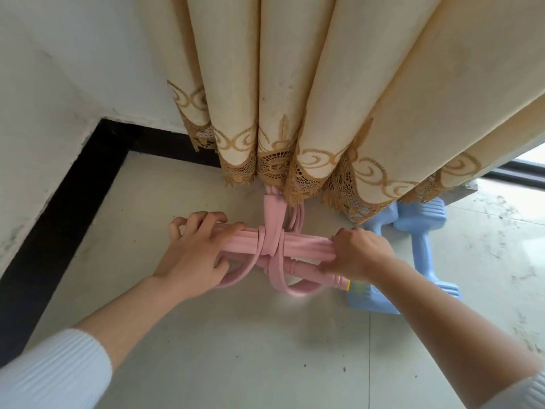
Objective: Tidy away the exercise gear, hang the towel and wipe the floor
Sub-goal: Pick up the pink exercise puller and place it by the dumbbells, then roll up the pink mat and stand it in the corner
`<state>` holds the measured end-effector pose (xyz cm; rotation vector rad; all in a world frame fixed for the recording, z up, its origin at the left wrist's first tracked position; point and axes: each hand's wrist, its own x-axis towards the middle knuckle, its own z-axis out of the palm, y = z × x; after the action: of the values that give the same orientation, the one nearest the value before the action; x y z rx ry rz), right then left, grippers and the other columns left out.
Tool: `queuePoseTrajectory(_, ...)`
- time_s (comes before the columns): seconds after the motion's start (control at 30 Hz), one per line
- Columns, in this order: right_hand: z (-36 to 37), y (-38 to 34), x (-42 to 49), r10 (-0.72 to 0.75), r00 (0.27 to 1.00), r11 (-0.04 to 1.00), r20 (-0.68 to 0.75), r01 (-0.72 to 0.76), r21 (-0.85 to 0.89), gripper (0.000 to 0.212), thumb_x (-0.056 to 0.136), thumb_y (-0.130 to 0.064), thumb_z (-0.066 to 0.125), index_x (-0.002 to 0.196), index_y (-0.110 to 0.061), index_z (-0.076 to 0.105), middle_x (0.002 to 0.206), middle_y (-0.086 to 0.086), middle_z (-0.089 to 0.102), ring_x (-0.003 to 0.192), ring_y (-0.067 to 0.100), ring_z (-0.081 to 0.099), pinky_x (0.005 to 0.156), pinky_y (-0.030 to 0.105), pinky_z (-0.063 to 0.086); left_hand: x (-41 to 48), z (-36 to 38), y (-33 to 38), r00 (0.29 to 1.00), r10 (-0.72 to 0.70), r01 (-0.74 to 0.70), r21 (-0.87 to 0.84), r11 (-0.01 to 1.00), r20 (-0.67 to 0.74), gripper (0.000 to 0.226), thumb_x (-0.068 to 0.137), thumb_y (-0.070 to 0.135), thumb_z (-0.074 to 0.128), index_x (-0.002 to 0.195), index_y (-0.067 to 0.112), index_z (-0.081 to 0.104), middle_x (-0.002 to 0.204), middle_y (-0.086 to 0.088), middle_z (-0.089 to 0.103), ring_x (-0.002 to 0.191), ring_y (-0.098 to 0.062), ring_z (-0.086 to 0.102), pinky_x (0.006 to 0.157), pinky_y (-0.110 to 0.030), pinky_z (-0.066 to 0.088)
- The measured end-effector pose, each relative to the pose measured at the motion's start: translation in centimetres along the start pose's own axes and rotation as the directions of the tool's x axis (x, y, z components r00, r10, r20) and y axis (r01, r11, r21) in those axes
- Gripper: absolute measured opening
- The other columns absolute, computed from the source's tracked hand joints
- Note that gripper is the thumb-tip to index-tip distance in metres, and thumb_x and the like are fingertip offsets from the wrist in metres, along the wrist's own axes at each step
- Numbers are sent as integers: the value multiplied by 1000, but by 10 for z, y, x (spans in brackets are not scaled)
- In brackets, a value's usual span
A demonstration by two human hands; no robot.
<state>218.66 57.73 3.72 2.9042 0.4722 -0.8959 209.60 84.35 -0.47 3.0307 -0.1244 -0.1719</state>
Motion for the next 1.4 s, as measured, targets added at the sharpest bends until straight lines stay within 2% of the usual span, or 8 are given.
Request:
queuePoseTrajectory(0.17,5,-13,0,-30,996,999,-79,31,15,30,82,-44,62,79,-17,49,87,0,54,97,25,60,65,27,36,-8,-6,4,999,23,-22,-24,999,45,68,71,37,57,137,38,43,138,1,45,125,-19,27,99,-40,14)
queuePoseTrajectory(0.27,12,-23,-6,-51,998,992,-41,55,112,30,87,-38,58,106,-15,55,106,3,58,103,27,57,70,30,41,-18,-16,9,990,-10,25,-109,994,138,69,80,34,54,145,40,31,152,3,26,136,-15,13,109,-39,8)
queuePoseTrajectory(0.43,-7,-34,-48,-34,999,958,8,31,287,41,88,-30,56,125,-13,54,125,7,57,116,25,52,85,33,45,-33,-67,39,955,-129,197,-244,949,267,70,91,33,53,151,36,17,160,4,-7,146,-19,-8,118,-43,0)
queuePoseTrajectory(0.53,-43,-46,-88,-58,998,926,17,48,374,37,88,-27,57,122,-12,57,123,7,60,117,25,50,87,33,46,-49,-124,62,953,-188,260,-321,910,239,63,93,30,53,149,30,26,161,-1,1,147,-22,-1,119,-43,6)
queuePoseTrajectory(0.77,-174,-85,-221,-221,975,924,-9,212,317,27,91,-30,55,112,-14,59,116,6,62,107,26,57,76,32,45,-130,-305,98,918,-334,392,-347,852,215,51,93,26,49,142,25,35,156,-4,19,142,-23,14,113,-39,22)
queuePoseTrajectory(0.9,-247,-102,-314,-293,956,916,-13,285,283,38,90,-32,54,123,-14,55,126,6,59,113,26,56,84,32,47,-198,-412,121,846,-474,532,-342,774,244,53,96,29,44,146,24,31,157,-4,20,144,-23,14,112,-41,24)
queuePoseTrajectory(1.03,-298,-113,-403,-374,926,886,-51,373,275,34,89,-31,55,120,-16,57,123,1,59,110,22,56,78,27,40,-273,-486,158,764,-604,640,-381,667,226,50,96,29,42,145,24,34,156,-3,24,143,-21,17,111,-40,27)
queuePoseTrajectory(1.4,-287,-54,-590,-705,709,706,12,701,102,36,90,-32,58,120,-13,56,120,1,60,102,19,56,80,28,43,-442,-538,360,431,-894,852,-381,359,123,50,96,28,40,144,21,33,155,-4,25,142,-21,17,110,-38,26)
